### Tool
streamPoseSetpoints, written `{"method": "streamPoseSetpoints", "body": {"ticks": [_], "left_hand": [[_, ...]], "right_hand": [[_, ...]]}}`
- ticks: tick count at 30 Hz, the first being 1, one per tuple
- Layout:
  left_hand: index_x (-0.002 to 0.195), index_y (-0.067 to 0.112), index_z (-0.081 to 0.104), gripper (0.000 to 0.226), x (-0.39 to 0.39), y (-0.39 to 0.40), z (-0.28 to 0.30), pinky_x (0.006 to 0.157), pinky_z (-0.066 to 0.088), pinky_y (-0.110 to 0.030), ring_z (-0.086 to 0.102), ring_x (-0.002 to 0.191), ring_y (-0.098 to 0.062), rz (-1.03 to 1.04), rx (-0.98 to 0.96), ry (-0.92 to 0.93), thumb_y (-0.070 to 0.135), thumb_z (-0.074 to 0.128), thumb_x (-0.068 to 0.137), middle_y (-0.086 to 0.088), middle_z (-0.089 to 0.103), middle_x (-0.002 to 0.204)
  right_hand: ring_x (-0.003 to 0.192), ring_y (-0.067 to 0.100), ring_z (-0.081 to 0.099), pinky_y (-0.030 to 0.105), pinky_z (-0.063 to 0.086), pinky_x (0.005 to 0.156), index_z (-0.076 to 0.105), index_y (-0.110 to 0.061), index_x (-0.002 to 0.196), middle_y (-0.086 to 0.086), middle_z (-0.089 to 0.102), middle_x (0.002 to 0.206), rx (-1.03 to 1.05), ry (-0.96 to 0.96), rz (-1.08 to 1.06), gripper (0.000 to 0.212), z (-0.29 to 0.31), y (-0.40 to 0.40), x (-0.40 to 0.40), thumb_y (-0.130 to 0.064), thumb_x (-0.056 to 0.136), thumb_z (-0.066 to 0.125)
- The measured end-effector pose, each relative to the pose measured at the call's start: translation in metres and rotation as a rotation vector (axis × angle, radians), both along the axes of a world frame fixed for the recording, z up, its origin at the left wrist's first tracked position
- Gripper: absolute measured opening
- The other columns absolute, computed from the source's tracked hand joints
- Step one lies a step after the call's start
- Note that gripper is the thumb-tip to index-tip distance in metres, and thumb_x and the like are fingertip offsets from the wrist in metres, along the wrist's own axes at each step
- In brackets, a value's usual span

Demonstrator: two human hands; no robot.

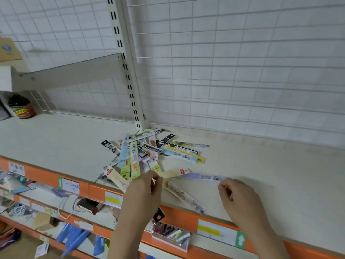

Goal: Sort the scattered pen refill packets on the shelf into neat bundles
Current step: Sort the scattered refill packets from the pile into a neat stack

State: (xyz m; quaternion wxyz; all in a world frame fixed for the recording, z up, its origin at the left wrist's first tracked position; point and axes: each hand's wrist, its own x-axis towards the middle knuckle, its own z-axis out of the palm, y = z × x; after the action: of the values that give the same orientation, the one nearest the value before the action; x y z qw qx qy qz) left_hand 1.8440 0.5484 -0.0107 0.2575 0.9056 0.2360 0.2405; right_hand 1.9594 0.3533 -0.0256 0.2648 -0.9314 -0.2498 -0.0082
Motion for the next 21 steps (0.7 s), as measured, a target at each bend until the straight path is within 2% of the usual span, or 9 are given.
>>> {"method": "streamPoseSetpoints", "body": {"ticks": [2, 5, 10, 14, 17, 21], "left_hand": [[0.086, 0.014, 0.061, 0.015, -0.005, 0.022, 0.002, 0.044, 0.03, -0.018, 0.039, 0.04, -0.007, 0.006, 0.007, 0.007, 0.023, 0.051, 0.093, 0.008, 0.046, 0.049], [0.083, 0.019, 0.058, 0.013, -0.014, 0.062, 0.007, 0.045, 0.031, -0.019, 0.042, 0.043, -0.007, 0.015, 0.008, 0.008, 0.023, 0.051, 0.093, 0.008, 0.048, 0.052], [0.077, 0.024, 0.052, 0.015, -0.032, 0.136, 0.008, 0.048, 0.034, -0.025, 0.044, 0.047, -0.009, 0.097, 0.033, 0.004, 0.025, 0.053, 0.091, 0.007, 0.05, 0.053], [0.078, 0.022, 0.055, 0.014, -0.044, 0.186, 0.001, 0.056, 0.038, -0.027, 0.05, 0.056, -0.02, 0.17, 0.018, 0.01, 0.028, 0.054, 0.091, 0.006, 0.056, 0.058], [0.082, 0.019, 0.059, 0.015, -0.043, 0.21, -0.005, 0.06, 0.042, -0.028, 0.054, 0.062, -0.024, 0.17, -0.013, 0.04, 0.029, 0.052, 0.092, 0.004, 0.06, 0.063], [0.082, 0.021, 0.057, 0.014, -0.031, 0.22, -0.01, 0.063, 0.043, -0.028, 0.055, 0.068, -0.025, 0.133, -0.048, 0.053, 0.029, 0.051, 0.092, 0.002, 0.061, 0.067]], "right_hand": [[0.068, 0.015, 0.052, 0.029, 0.044, 0.064, 0.059, -0.023, 0.083, -0.006, 0.057, 0.076, 0.038, -0.015, -0.018, 0.015, 0.003, 0.019, -0.003, -0.023, 0.093, 0.047], [0.061, 0.014, 0.048, 0.03, 0.042, 0.06, 0.053, -0.024, 0.078, -0.006, 0.056, 0.074, 0.048, -0.024, 0.002, 0.017, 0.009, 0.06, -0.01, -0.023, 0.094, 0.046], [0.071, 0.014, 0.055, 0.031, 0.046, 0.064, 0.059, -0.021, 0.085, -0.005, 0.06, 0.079, 0.06, -0.071, 0.104, 0.017, 0.017, 0.145, -0.025, -0.025, 0.094, 0.045], [0.067, 0.014, 0.049, 0.023, 0.032, 0.048, 0.06, -0.023, 0.09, -0.007, 0.056, 0.077, -0.002, -0.087, 0.147, 0.019, 0.028, 0.206, -0.031, -0.033, 0.095, 0.044], [0.066, 0.018, 0.051, 0.025, 0.034, 0.051, 0.056, -0.019, 0.077, -0.004, 0.055, 0.069, -0.161, -0.013, 0.107, 0.03, 0.026, 0.233, -0.032, -0.042, 0.093, 0.045], [0.051, 0.014, 0.041, 0.023, 0.028, 0.047, 0.041, -0.018, 0.056, -0.004, 0.039, 0.054, -0.263, 0.118, 0.052, 0.042, 0.021, 0.241, -0.032, -0.04, 0.091, 0.052]]}}
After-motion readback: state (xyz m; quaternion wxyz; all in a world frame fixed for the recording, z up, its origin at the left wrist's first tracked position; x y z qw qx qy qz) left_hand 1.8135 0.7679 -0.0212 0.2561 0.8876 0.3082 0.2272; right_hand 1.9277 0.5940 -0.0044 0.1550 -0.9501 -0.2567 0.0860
